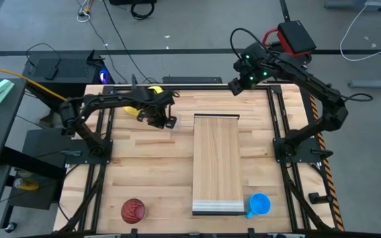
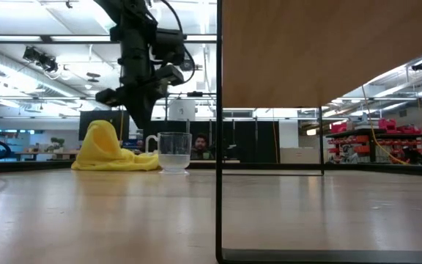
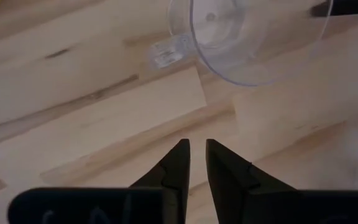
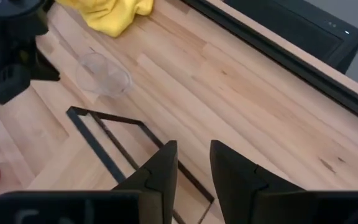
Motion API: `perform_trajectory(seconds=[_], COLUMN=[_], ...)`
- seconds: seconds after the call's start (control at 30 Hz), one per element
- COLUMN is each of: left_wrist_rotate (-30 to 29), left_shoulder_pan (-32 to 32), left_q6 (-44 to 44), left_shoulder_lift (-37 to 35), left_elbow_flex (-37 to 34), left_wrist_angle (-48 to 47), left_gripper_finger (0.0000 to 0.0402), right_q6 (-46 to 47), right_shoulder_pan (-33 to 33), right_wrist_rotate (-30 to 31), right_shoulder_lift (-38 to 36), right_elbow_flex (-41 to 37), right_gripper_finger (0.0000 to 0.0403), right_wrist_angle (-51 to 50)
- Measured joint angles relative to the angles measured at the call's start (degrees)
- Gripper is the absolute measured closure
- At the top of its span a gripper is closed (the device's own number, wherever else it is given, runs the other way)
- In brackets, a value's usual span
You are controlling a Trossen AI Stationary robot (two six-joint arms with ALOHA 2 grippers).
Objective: Stack small to large cups/mugs on shelf
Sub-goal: Put the transparent mug on the shelf
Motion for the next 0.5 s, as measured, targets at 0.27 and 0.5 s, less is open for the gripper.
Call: perform_trajectory(seconds=[0.27, 0.5], left_wrist_rotate=[0.2, 0.6], left_shoulder_pan=[-0.2, 0.6], left_q6=[-2.5, -3.8], left_shoulder_lift=[3.5, 6.1], left_elbow_flex=[0.0, 0.2], left_wrist_angle=[6.4, 11.1], left_gripper_finger=[0.0347, 0.0349], right_q6=[-0.6, -1.1], right_shoulder_pan=[-0.1, -0.1], right_wrist_rotate=[0.0, 0.0], right_shoulder_lift=[2.3, 2.3], right_elbow_flex=[3.1, 5.9], right_gripper_finger=[0.0300, 0.0300], right_wrist_angle=[0.0, -2.0])
